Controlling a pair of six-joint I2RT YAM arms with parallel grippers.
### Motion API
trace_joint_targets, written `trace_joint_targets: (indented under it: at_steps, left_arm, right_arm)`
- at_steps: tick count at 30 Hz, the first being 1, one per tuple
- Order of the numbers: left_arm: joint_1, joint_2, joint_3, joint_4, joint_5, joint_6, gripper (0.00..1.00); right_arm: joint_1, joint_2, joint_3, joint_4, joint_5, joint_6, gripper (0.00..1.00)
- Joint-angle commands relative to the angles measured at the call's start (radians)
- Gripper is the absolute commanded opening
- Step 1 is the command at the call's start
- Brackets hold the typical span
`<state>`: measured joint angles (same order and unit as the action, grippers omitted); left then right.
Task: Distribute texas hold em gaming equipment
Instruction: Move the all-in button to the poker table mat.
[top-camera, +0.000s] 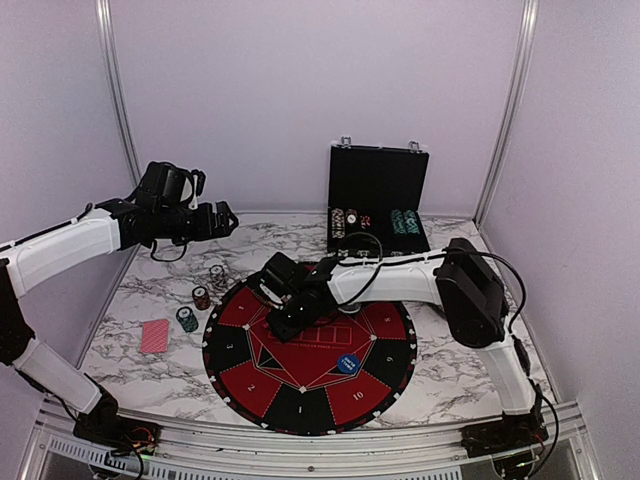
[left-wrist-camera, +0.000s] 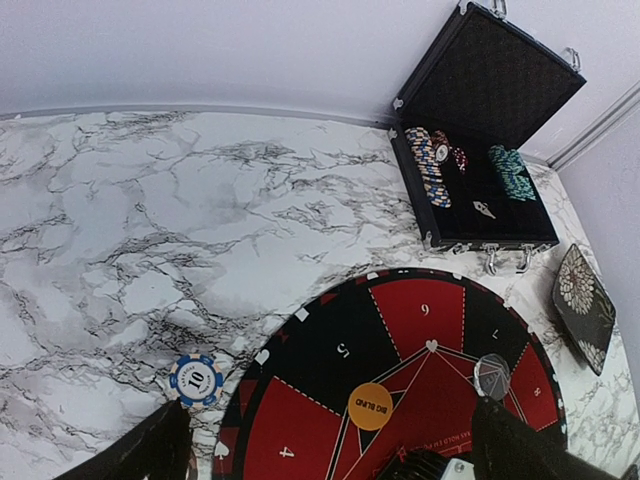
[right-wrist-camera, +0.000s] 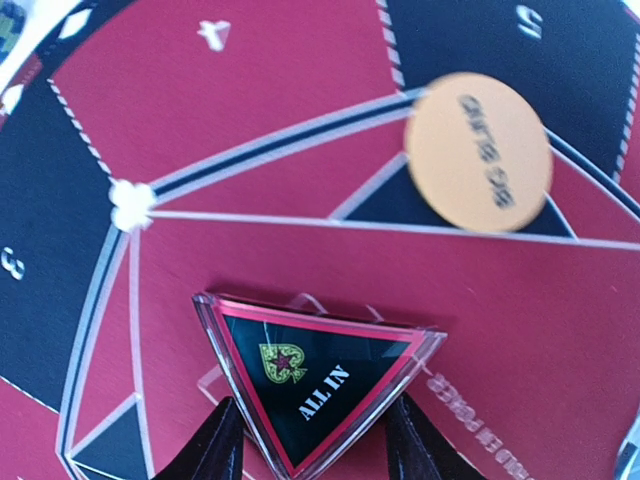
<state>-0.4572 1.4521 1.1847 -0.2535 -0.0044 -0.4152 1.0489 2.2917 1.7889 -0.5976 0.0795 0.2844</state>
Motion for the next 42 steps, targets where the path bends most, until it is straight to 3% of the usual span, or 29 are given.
trace_joint_targets:
  at_steps: [1, 22, 28, 42]
  left_arm:
    - [0.004, -0.036, 0.009, -0.014, -0.021, 0.016, 0.99]
    - [0.005, -0.038, -0.006, -0.014, -0.021, 0.006, 0.99]
    - [0.004, -0.040, -0.007, -0.014, -0.025, 0.003, 0.99]
    - [0.004, -0.039, -0.004, -0.014, -0.021, -0.019, 0.99]
  right_arm:
    - [0.024, 0.048, 0.084, -0.023, -0.045, -0.008, 0.46]
    - [0.035, 0.080, 0.162, -0.031, -0.069, 0.003, 0.46]
    - [0.036, 0.071, 0.160, -0.031, -0.069, 0.002, 0.52]
    - [0.021, -0.063, 0.064, 0.015, -0.054, -0.008, 0.57]
